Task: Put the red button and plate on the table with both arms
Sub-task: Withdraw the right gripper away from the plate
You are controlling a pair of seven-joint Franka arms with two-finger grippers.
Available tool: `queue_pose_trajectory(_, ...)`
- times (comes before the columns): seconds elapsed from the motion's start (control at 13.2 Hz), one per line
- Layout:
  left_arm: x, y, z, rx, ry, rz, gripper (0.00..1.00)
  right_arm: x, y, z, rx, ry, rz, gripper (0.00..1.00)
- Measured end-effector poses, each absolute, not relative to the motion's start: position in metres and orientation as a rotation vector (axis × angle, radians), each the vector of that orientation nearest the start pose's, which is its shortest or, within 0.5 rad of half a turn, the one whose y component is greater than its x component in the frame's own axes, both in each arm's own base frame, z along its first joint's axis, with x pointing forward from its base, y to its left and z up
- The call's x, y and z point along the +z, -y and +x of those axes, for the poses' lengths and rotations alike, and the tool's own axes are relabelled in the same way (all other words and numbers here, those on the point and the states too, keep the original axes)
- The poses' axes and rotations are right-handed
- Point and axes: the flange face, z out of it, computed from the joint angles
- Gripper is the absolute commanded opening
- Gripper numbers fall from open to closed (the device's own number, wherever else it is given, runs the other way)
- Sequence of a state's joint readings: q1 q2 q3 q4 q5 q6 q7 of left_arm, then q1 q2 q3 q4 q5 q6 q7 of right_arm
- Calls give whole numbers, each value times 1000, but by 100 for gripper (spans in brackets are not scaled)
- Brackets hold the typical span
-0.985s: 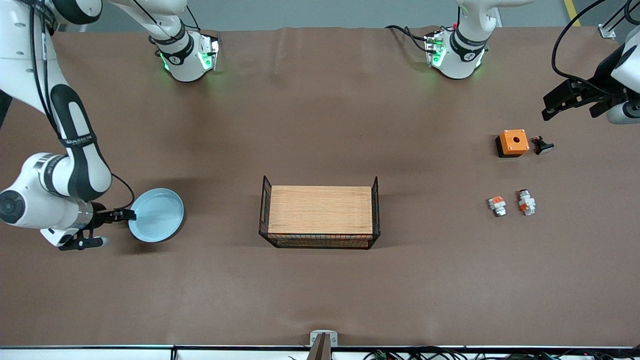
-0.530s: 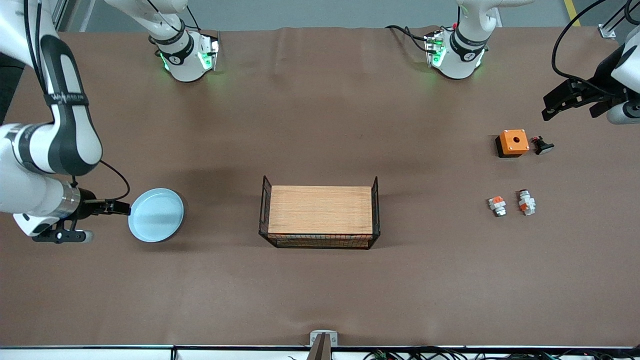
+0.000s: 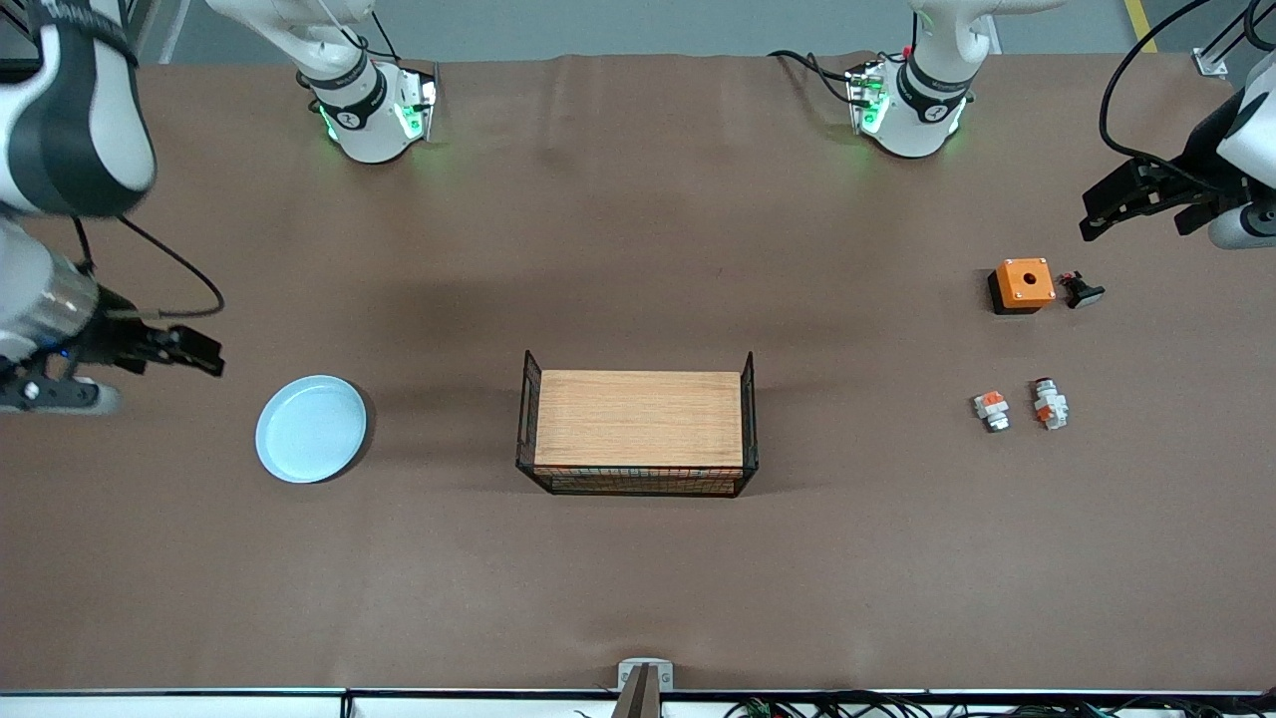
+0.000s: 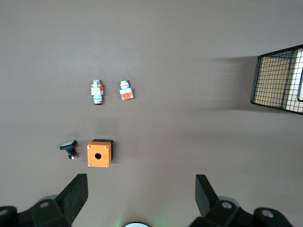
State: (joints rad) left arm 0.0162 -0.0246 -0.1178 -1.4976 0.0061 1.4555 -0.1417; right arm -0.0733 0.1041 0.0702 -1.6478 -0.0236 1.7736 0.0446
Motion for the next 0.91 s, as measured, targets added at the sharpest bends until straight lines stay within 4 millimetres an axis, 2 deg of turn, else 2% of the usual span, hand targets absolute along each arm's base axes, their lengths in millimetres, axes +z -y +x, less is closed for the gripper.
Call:
queue_pose_trajectory(0.23,661,54,532,27,64,-3130,100,598,5,569,-8,-74,-3162,100)
queue_pose_trajectory(0.45,661,55,532,28,63,-3130,100,631,8,562,-12,-85,-3162,100)
queue_pose_trajectory(0.91,663,50,533,14,66,-3080,100,635,27,561,-2,-58,-3163,100)
